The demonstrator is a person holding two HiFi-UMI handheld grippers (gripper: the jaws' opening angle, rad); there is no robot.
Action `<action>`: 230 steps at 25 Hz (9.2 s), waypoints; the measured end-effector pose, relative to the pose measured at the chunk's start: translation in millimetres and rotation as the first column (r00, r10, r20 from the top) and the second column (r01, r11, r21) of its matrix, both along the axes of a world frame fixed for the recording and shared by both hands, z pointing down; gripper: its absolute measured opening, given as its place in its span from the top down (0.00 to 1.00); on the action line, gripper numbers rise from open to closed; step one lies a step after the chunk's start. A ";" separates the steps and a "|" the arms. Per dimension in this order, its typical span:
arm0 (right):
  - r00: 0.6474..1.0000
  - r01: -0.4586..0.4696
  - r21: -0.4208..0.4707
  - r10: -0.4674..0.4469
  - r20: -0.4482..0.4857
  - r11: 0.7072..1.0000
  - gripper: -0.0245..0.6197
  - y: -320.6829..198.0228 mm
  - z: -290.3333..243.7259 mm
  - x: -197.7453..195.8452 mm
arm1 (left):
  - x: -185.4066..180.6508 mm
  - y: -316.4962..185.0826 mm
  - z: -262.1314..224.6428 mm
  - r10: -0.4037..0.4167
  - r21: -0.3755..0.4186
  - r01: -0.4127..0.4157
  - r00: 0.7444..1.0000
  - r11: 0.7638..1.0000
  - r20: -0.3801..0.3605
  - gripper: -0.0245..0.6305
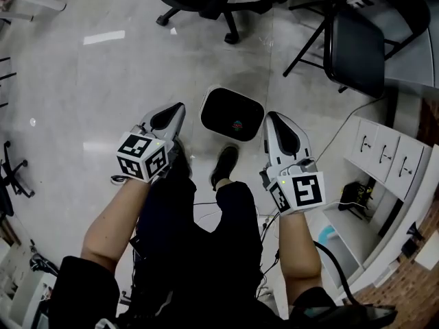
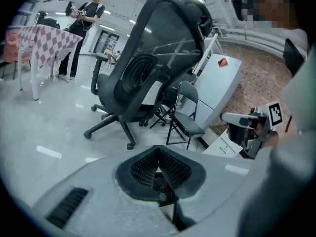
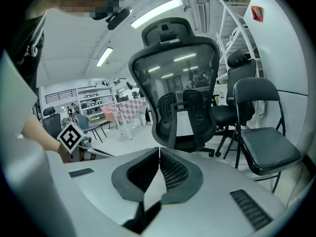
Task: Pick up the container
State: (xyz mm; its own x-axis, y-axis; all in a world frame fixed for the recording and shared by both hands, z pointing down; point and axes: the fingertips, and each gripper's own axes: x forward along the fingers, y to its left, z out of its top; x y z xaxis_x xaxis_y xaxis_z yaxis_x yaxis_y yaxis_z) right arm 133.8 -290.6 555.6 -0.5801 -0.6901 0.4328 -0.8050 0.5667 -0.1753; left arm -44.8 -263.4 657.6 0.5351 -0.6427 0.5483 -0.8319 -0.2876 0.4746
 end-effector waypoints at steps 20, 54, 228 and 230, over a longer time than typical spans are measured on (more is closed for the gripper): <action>0.995 0.092 -0.128 -0.089 0.035 0.987 0.95 24.1 171.4 -22.7 | -0.9 16.7 313.1 -0.024 -0.362 -0.017 0.994 0.932 -0.109 0.94; 0.988 0.132 -0.134 -0.119 0.099 0.982 0.95 41.3 247.5 -16.9 | 60.4 26.2 481.8 0.212 -0.428 -0.332 0.929 0.841 -0.304 0.84; 0.948 -0.223 0.198 0.166 0.270 0.955 0.95 65.8 -414.7 63.0 | 25.3 114.6 -453.2 0.071 -0.065 -0.121 0.856 0.991 -0.512 0.80; 0.950 -0.225 0.207 0.168 0.264 0.952 0.95 64.7 -416.3 64.4 | 24.0 113.0 -451.2 0.073 -0.065 -0.119 0.868 0.991 -0.492 0.80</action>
State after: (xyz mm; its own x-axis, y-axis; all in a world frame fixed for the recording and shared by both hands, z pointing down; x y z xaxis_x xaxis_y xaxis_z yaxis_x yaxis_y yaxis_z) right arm 198.2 -225.9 139.4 -0.4892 -0.8649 0.1121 -0.8545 0.4496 -0.2603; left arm -20.8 -150.4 206.4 0.8057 -0.5349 0.2544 -0.4583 -0.2908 0.8399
